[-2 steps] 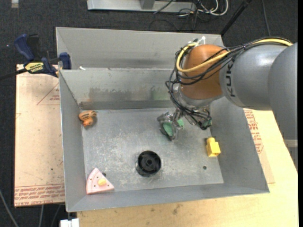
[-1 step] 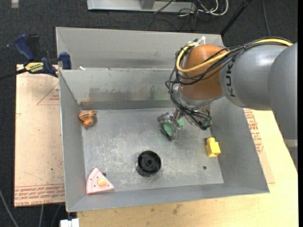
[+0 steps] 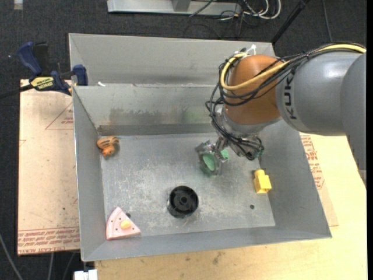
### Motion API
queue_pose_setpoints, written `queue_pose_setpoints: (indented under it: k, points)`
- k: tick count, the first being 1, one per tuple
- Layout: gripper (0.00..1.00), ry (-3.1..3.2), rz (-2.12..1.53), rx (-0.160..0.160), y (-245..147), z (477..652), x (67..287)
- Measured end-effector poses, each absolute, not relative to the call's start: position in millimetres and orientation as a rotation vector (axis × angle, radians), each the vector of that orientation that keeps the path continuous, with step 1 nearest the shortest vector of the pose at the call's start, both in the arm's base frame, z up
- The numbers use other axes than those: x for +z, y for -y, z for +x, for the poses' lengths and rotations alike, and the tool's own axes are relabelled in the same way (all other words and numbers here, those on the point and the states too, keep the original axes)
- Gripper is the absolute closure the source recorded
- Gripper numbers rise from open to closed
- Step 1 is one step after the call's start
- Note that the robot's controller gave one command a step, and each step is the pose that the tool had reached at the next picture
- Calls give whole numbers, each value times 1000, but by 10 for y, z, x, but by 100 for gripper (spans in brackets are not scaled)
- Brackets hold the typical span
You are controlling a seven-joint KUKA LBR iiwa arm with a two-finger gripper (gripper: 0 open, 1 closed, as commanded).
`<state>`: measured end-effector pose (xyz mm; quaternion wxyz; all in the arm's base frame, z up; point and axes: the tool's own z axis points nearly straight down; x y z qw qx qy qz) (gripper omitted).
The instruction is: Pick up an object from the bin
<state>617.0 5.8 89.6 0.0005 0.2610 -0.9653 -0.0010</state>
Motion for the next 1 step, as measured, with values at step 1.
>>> queue_pose_setpoints:
  k: [1]
  points:
    - [100, 3036, 821, -1, -118, 6332, 1117]
